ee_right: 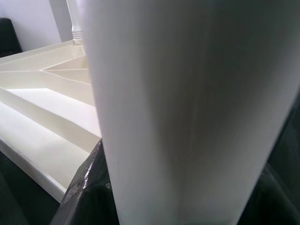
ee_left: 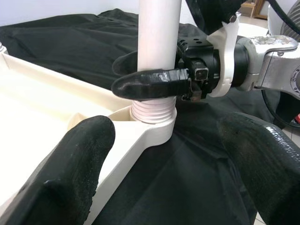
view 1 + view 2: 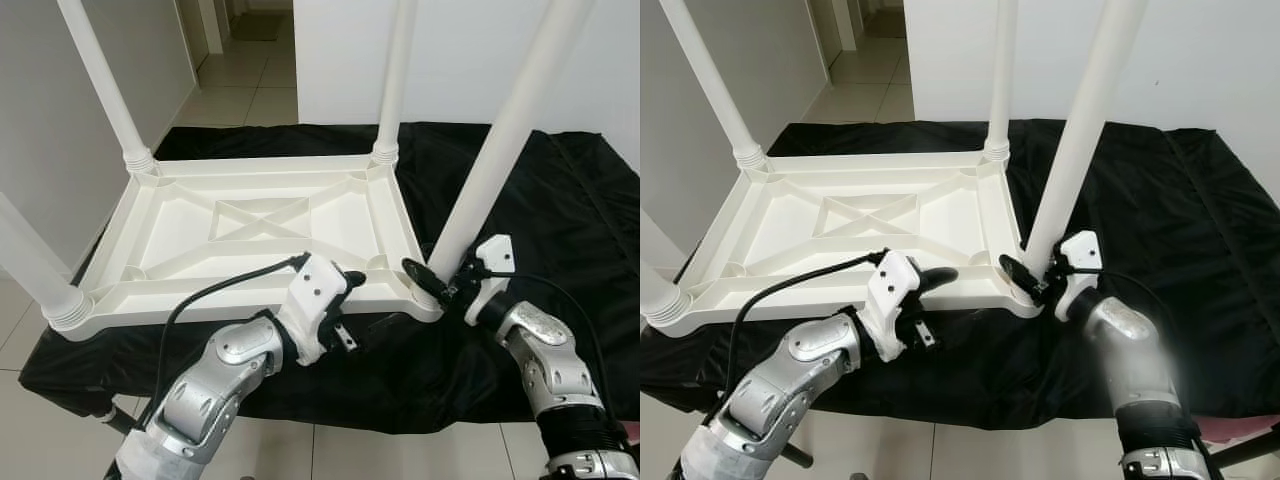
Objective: Building children table
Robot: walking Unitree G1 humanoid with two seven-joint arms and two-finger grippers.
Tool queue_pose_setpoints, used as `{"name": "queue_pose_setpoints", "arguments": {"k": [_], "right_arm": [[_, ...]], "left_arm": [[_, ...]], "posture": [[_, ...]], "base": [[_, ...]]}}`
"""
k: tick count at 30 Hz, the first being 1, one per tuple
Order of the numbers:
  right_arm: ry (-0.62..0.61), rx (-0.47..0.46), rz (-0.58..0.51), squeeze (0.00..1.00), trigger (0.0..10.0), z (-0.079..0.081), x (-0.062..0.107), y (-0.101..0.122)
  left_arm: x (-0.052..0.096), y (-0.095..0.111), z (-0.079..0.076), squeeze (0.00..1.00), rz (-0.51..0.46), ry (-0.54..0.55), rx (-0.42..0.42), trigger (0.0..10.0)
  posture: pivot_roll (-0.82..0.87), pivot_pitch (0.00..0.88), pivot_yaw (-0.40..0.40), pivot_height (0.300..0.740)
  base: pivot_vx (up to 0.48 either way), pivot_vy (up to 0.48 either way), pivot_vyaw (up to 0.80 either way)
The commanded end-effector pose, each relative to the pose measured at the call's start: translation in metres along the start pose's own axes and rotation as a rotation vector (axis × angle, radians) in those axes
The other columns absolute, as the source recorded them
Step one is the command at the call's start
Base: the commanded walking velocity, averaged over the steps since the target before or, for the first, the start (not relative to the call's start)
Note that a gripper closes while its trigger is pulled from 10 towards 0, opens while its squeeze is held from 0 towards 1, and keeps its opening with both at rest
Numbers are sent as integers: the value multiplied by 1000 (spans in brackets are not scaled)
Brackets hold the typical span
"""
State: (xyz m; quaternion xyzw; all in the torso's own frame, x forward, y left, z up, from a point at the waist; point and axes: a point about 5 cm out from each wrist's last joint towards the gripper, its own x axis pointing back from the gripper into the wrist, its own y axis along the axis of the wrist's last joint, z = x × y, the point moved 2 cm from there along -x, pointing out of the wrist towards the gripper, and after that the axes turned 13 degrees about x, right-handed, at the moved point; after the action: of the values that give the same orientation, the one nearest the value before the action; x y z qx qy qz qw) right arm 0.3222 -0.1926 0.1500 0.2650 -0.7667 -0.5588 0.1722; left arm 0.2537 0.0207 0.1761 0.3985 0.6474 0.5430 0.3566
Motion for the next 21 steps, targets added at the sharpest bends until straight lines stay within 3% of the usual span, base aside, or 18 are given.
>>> {"name": "queue_pose_setpoints", "arguments": {"k": [1, 11, 16, 21], "right_arm": [[-10, -76, 36, 0, 10000, 8, 1, -10], [-135, -71, 85, 0, 10000, 12, -4, -6], [-237, -137, 107, 0, 10000, 18, -6, -3], [-377, -167, 118, 0, 10000, 39, -9, 10]], "left_arm": [[2, -4, -1, 0, 20, 4, 1, 10000], [1, -4, -3, 0, 14, 8, 5, 10000], [1, -5, -3, 0, 9, 14, 14, 10000], [-1, -8, -5, 0, 11, 10, 16, 10000]], "posture": [[-83, 67, 63, 740], [-88, 73, 43, 740], [-87, 72, 36, 740], [-93, 63, 26, 740]], "base": [[0, 0, 0], [0, 0, 0], [0, 0, 0], [0, 0, 0]]}}
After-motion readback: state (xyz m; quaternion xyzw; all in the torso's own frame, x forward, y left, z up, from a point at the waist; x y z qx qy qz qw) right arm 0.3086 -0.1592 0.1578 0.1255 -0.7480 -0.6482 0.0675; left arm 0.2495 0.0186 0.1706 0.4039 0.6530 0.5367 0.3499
